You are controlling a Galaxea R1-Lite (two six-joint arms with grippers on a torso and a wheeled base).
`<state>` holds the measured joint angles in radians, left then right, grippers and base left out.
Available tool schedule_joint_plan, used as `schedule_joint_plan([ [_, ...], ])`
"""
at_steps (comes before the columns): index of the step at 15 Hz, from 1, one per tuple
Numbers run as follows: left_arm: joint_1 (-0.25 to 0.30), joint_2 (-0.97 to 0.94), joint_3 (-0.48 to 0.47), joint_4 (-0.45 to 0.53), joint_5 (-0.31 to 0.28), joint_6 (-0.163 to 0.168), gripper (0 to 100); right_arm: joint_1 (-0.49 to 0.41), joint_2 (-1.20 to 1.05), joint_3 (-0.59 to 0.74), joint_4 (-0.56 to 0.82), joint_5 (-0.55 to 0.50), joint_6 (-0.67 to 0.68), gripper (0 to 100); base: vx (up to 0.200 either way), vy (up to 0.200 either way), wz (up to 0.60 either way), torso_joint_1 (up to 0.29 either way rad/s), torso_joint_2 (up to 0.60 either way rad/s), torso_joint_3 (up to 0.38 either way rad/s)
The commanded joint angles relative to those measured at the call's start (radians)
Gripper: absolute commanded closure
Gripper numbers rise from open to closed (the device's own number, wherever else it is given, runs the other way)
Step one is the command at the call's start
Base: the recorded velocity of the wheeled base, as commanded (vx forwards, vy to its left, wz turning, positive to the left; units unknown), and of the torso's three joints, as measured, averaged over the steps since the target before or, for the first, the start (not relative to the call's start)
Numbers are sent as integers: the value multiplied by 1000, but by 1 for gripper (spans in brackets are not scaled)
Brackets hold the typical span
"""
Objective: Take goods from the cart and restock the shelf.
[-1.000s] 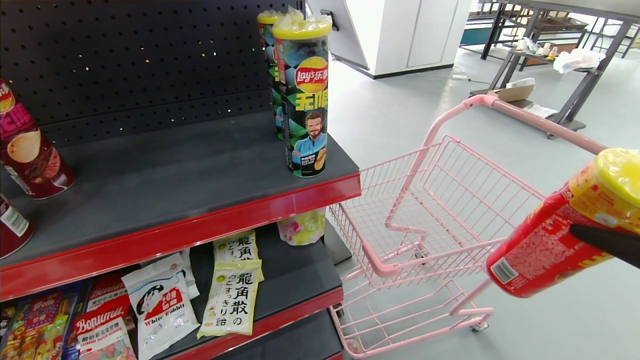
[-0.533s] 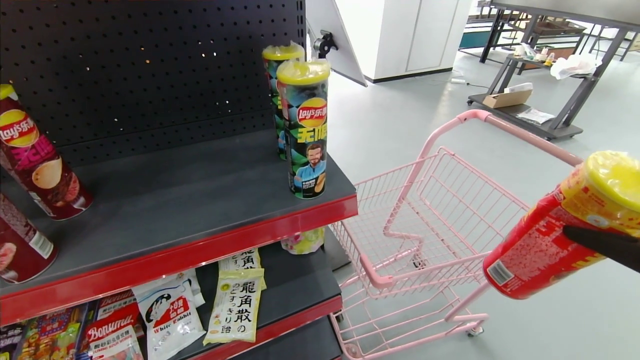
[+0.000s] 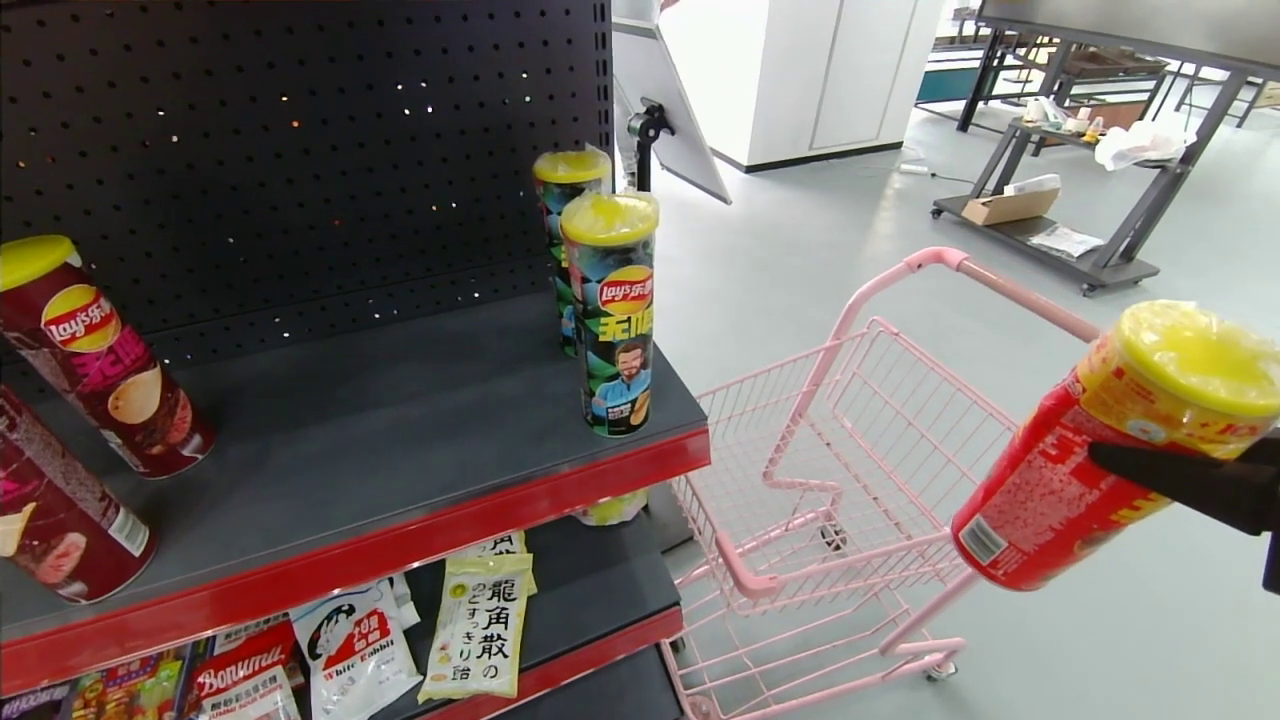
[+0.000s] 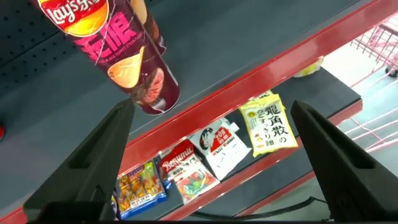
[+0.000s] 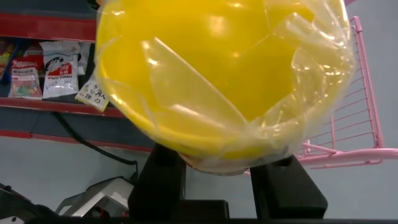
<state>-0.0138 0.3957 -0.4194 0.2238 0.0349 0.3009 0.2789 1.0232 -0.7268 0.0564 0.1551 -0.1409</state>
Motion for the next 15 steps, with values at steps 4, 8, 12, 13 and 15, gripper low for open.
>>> schedule_joint_plan([
  [4, -2, 8, -2, 0, 2, 21, 0, -1, 18, -14, 0, -2, 0, 100, 0, 0, 0, 0, 0, 0],
  [8, -2, 6, -4, 0, 2, 21, 0, -1, 15, -14, 0, -2, -16, 100, -200, 0, 0, 15, 2, -4],
  [12, 0, 5, -1, 0, 2, 50, 0, -3, 8, -5, 2, -3, -17, 100, -100, 0, 0, -5, 1, 1],
  [13, 0, 5, -2, 0, 2, 53, 0, -3, 8, -3, 2, -5, -17, 100, 0, 0, 600, -27, -7, 7],
  [15, 0, 3, -2, 0, 2, 55, 0, -1, 8, -2, 2, -3, -19, 100, 0, 0, 600, -3, -5, 5],
])
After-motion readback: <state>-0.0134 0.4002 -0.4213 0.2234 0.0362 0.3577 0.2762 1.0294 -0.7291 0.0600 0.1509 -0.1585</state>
